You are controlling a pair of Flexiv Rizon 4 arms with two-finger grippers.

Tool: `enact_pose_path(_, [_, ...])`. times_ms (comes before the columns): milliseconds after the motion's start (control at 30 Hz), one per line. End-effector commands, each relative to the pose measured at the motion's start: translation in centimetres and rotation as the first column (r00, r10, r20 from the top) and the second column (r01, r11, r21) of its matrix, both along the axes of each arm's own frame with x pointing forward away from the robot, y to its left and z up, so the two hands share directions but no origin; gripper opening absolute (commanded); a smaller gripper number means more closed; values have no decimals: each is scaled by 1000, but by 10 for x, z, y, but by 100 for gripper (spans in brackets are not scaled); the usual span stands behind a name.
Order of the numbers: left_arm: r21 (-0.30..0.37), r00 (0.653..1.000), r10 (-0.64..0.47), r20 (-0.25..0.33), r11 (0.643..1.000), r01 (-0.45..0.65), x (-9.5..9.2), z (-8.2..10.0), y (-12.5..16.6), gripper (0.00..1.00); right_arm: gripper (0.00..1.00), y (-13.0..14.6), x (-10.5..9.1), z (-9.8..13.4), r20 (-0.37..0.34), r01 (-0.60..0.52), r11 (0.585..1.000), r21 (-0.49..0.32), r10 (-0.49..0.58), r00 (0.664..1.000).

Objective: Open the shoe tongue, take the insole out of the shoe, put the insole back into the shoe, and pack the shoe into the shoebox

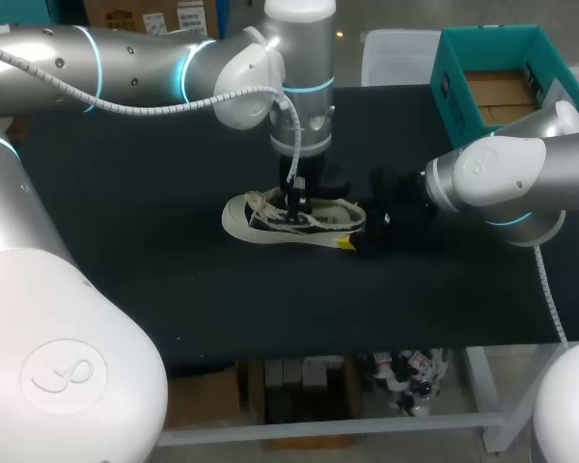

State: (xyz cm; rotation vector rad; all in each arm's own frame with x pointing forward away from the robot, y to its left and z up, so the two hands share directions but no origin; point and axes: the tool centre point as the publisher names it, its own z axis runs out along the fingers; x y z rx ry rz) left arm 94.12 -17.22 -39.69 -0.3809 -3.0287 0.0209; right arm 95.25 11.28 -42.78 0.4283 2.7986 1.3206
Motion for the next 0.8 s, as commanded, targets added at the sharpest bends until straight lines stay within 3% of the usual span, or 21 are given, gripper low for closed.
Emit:
enact_pose_path(33, [28, 1000, -5, 22, 1000, 4, -13, -14, -3, 23, 0, -2, 3, -3, -2, -1, 1000, 4, 1, 1000])
enact_pose_path(333, [41, 1000, 24, -6, 999, -23, -13, -27, 0, 26, 0, -2, 3, -3, -2, -1, 1000, 4, 1, 1000])
enact_pose_path(567, [14, 997, 52, -51, 999, -52, -6, -19, 0, 26, 0, -2, 3, -3, -2, -1, 1000, 4, 1, 1000])
enact_pose_path(800, [35, 999, 43, -27, 999, -42, -19, -30, -2, 27, 0, -2, 3, -3, -2, -1, 1000, 4, 1, 1000])
